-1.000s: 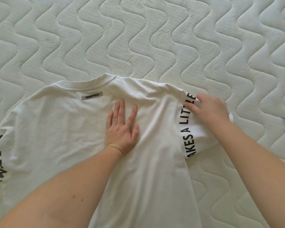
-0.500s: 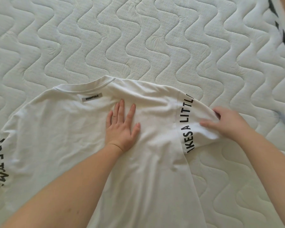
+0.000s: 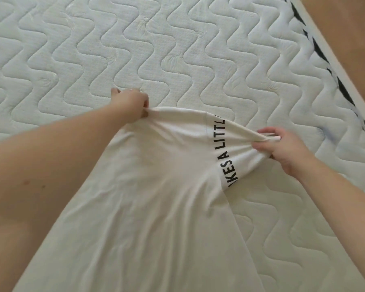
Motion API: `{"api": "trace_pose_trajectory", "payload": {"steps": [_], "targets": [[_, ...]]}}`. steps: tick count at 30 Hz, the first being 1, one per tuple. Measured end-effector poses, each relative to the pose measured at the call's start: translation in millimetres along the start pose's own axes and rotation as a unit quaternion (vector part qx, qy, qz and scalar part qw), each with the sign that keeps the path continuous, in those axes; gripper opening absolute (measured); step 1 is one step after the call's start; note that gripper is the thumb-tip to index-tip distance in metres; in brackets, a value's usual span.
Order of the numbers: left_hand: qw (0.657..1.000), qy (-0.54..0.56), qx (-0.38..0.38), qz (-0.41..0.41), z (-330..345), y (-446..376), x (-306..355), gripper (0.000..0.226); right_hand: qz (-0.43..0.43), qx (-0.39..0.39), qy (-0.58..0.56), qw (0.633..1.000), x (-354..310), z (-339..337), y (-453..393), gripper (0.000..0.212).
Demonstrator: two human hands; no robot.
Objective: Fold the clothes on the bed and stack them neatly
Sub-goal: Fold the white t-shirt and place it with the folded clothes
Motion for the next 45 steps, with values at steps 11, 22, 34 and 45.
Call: {"api": "trace_pose_trajectory", "payload": {"steps": [11,22,34,45], "targets": [[0.992,0.063,0.030,0.102,3.8,10.4,99.6,0.049,0.045,-0.064,-0.015,0.997,32.3,7.5,12.7,0.041],[0.965,0.028,-0.092,0.244,8.1,10.5,273.3,0.032,-0.103,0.073,-0.029,0.992,32.2,2.0,37.0,0.008],[0.977,0.008,-0.117,0.177,21.6,13.2,287.9,0.029,-0.020,-0.079,0.045,0.996,69.9,22.8,58.5,0.040],[0.971,0.092,-0.152,0.158,15.0,17.0,279.6,0.031,0.028,0.076,0.074,0.994,92.1,-4.1,54.8,0.052]]}}
Point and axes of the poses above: each hand's wrist, its own y-axis away from the middle knuckle, its own z-axis out of the palm, x = y × z, the point moved 6 cm from there along -y, towards the middle knuckle
